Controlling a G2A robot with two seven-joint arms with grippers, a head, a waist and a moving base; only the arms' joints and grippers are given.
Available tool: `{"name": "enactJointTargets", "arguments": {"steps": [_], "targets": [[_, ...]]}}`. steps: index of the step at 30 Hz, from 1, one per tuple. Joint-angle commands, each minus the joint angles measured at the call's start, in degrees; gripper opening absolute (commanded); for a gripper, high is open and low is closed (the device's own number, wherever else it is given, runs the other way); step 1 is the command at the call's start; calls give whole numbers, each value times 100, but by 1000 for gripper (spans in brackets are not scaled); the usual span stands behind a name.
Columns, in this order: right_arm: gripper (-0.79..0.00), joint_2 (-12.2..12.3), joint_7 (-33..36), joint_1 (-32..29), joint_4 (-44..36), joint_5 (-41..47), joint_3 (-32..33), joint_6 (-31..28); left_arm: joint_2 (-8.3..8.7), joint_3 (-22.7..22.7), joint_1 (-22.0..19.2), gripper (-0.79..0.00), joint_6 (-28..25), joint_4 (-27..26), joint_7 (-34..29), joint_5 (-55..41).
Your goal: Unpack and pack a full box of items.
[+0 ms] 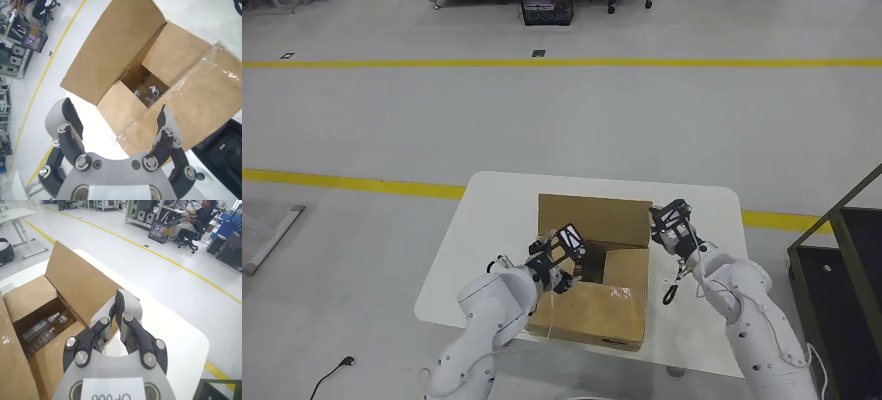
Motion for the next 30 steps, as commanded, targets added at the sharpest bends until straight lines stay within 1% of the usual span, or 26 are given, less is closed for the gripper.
{"name": "enactJointTargets", "arguments": {"steps": [1,3,5,7,10,13,17,20,21,22,23,25,26,28,30], "targets": [[-785,51,-110,-411,-249,42,341,-75,3,-17,-74,0,-386,101,-136,-662],[-785,96,-178,-770,-480,69,619,-164,8,-60,-157,0,-727,278,-351,-1414],[-785,132,-265,-1119,-658,5,840,-194,25,-84,-345,0,-1098,422,-692,-2121],[-785,146,-351,-1439,-751,78,994,-152,66,53,-505,0,-1210,698,-723,-2812],[-785,151,-394,-1807,-872,225,1131,-21,66,53,-505,0,-1210,698,-723,-2812],[-785,146,-404,-2031,-966,279,1162,164,66,53,-505,0,-1210,698,-723,-2812],[-785,142,-499,-2185,-1013,193,1116,352,66,53,-505,0,-1210,698,-723,-2812],[-785,145,-619,-2234,-1022,-55,1057,504,66,53,-505,0,-1210,698,-723,-2812],[-785,144,-671,-2252,-1006,-105,1032,541,65,55,-482,0,-1170,724,-683,-2849],[-785,143,-714,-2265,-985,-128,1012,571,65,83,-428,0,-1068,825,-590,-2999],[-785,142,-751,-2281,-957,-160,994,610,64,129,-448,0,-1017,978,-627,-3251],[-785,140,-826,-2305,-902,-219,959,690,66,197,-659,0,-881,1217,-905,-3628],[-785,138,-855,-2316,-857,-251,943,741,59,242,-772,0,-797,1421,-1072,-4025],[-785,135,-889,-2323,-772,-299,910,832,72,332,-1149,0,-603,1670,-1328,-4399],[-785,133,-923,-2325,-708,-356,869,893,76,423,-1456,0,-297,2082,-1635,-5002]]}}
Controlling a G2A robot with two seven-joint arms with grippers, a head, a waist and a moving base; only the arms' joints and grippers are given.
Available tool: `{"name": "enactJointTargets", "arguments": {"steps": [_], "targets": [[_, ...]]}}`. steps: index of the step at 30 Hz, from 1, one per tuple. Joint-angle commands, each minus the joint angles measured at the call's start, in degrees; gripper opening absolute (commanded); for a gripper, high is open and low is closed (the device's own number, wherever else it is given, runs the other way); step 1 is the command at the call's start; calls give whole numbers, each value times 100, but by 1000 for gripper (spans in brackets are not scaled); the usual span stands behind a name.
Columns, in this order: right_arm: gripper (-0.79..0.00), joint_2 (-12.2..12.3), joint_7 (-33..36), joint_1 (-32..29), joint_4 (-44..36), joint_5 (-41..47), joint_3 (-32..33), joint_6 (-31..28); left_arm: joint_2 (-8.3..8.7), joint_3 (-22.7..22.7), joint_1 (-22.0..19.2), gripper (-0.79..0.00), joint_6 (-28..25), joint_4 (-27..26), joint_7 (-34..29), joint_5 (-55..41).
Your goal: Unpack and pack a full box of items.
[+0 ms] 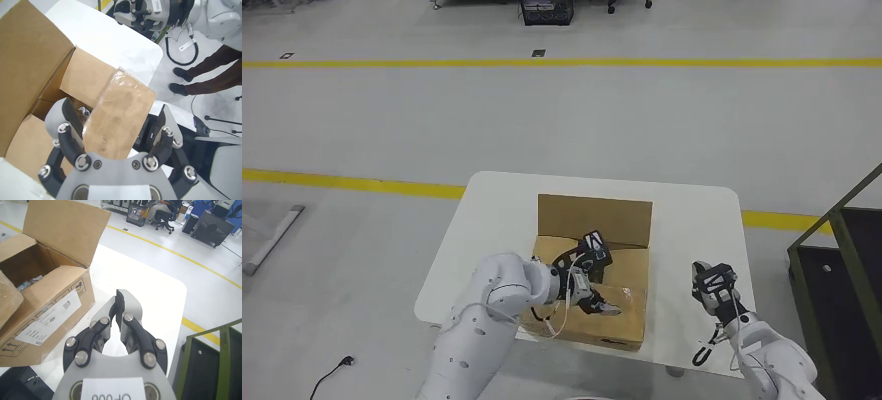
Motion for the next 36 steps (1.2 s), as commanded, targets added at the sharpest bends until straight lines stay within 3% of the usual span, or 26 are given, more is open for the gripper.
{"name": "enactJointTargets", "arguments": {"steps": [1,7,13,18,27,36], "targets": [[-785,-2,-35,-6,56,-35,-33,45,14,162,-372,0,301,367,-288,-517],[-785,-2,-117,-20,128,-106,-92,127,151,927,-1304,0,691,1488,-678,-1513],[-785,3,-116,-28,162,-147,-115,163,342,2065,-1991,0,436,2148,-423,-1643],[-785,11,-145,-18,252,-280,-178,152,462,2742,-2376,0,215,2560,-201,-2093],[-785,10,-108,11,281,-301,-272,188,514,3220,-2873,0,29,3035,-15,-2522],[-785,11,-69,36,291,-288,-322,248,409,3923,-3249,0,-163,3520,177,-2732]]}}
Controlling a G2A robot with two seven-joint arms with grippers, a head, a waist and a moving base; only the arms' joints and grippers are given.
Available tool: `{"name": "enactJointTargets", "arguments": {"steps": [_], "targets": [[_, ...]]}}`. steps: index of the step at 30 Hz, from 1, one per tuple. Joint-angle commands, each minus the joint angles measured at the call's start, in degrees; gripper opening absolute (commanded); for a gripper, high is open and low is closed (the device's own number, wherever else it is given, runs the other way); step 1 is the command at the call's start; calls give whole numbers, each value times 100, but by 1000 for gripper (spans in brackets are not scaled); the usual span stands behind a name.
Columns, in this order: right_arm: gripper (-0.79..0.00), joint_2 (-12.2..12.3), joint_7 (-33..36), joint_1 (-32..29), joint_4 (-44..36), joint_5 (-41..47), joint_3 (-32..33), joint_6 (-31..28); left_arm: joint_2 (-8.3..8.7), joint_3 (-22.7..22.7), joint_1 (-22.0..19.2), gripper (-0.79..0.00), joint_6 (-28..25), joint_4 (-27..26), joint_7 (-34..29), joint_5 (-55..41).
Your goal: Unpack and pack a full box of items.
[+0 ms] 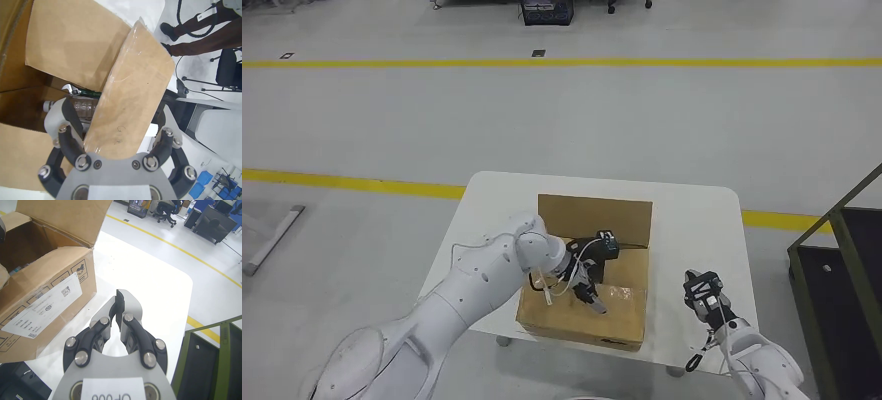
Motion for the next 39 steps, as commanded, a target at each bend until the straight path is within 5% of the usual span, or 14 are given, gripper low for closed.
{"name": "enactJointTargets", "arguments": {"steps": [1,9,12,14,15,28,39], "targets": [[-785,1,3,0,1,4,-5,14,-35,116,-66,0,-61,138,63,-52],[-785,1,31,20,64,1,-46,71,-207,496,-228,0,-215,582,217,-302],[-785,3,48,33,72,5,-56,72,-245,601,-291,-277,-340,683,342,-438],[-785,5,70,57,89,-36,-76,71,-257,701,-359,-674,-430,714,431,-433],[-785,4,76,69,108,-45,-89,76,-260,755,-389,-785,-498,721,500,-423],[-785,7,128,210,269,-80,-156,142,-271,1397,-682,-785,-782,884,784,-610],[-785,11,168,262,299,-64,-167,190,-284,1418,-941,-785,-864,982,896,-645]]}}
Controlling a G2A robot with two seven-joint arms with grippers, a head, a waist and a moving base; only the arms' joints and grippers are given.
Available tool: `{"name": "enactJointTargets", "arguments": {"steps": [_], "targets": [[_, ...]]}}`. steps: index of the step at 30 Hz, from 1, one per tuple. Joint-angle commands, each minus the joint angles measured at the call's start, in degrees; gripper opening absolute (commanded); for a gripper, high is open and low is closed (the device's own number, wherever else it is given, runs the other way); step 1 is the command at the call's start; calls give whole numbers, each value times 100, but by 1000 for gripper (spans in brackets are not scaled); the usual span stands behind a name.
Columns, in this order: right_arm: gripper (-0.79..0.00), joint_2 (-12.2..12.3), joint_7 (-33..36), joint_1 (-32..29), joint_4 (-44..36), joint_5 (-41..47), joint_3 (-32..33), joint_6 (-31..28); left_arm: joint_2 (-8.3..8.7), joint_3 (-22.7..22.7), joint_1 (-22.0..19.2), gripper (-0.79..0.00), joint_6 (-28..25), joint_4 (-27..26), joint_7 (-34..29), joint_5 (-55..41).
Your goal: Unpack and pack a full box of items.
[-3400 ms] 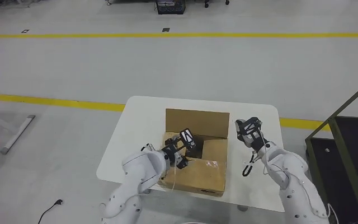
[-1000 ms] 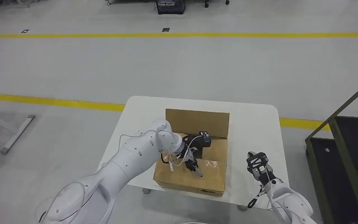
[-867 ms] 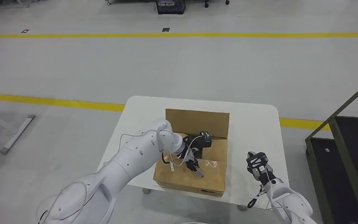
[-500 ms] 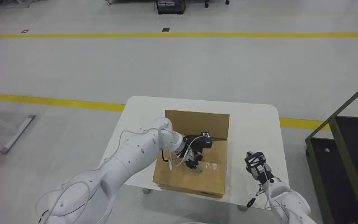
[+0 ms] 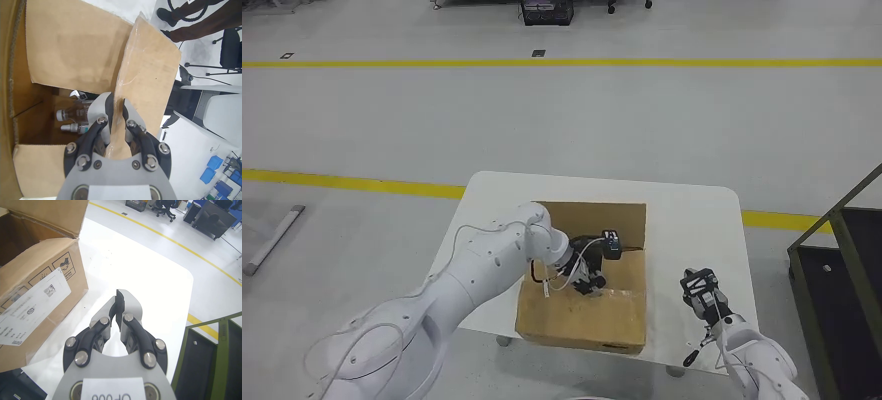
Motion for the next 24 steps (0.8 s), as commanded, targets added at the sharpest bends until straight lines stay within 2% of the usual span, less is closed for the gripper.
{"name": "enactJointTargets", "arguments": {"steps": [1,9,15,16,17,18,24], "targets": [[-785,-1,15,8,-2,20,-2,16,6,-66,-55,-785,-3,-17,92,19],[-785,-20,114,36,-4,193,6,271,100,-351,-235,-785,151,-320,569,433],[-785,-27,155,19,-34,484,75,275,216,-468,-136,-785,215,-681,402,459],[-785,-28,154,14,-41,581,98,251,236,-484,-110,-526,247,-737,374,465],[-785,-26,165,9,-52,644,127,223,257,-501,-89,-169,270,-779,343,483],[-785,-23,152,1,-81,709,153,151,279,-516,-75,0,337,-804,306,532],[-785,27,58,-80,-131,829,388,-263,404,-599,107,0,395,-882,125,586]]}}
